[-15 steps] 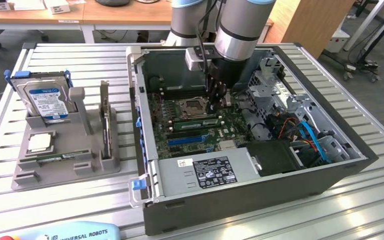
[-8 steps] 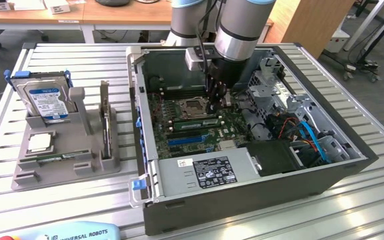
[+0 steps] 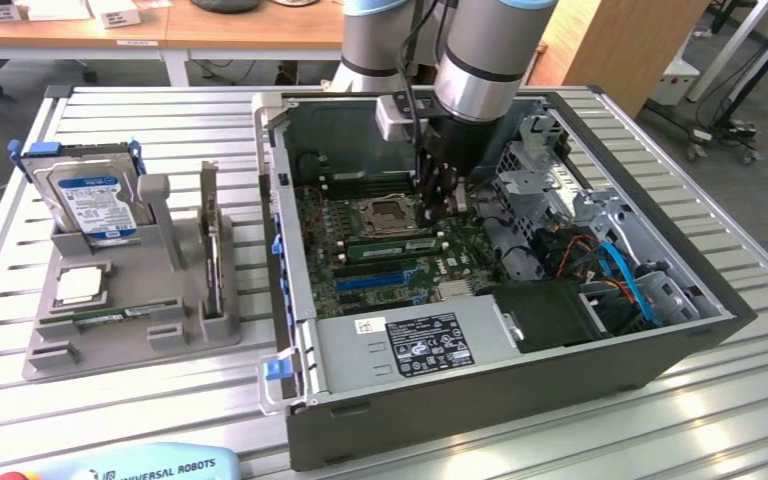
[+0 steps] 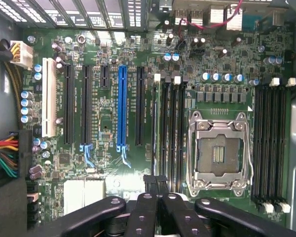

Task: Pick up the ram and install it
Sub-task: 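Press down the ram until it locks into place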

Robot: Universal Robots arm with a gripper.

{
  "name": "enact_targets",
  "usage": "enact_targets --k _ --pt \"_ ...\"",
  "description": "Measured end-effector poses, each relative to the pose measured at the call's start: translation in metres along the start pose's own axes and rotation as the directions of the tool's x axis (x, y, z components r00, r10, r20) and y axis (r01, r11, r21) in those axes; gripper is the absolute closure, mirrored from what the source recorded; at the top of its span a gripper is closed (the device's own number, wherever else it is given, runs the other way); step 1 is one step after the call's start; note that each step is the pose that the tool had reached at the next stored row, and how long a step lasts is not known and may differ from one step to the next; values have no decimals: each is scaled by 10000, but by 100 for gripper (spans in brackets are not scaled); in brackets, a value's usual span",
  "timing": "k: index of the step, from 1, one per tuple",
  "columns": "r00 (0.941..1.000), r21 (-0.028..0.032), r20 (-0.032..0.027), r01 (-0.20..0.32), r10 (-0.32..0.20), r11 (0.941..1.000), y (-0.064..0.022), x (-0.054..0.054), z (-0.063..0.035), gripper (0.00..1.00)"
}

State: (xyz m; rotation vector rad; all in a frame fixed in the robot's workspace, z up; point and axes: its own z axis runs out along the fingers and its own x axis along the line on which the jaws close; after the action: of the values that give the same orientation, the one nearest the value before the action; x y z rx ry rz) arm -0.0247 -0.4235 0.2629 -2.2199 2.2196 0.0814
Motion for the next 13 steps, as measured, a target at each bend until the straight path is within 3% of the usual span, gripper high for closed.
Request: enact_targets --k 13 --pt "10000 0 1 0 0 10000 -188 0 -6 90"
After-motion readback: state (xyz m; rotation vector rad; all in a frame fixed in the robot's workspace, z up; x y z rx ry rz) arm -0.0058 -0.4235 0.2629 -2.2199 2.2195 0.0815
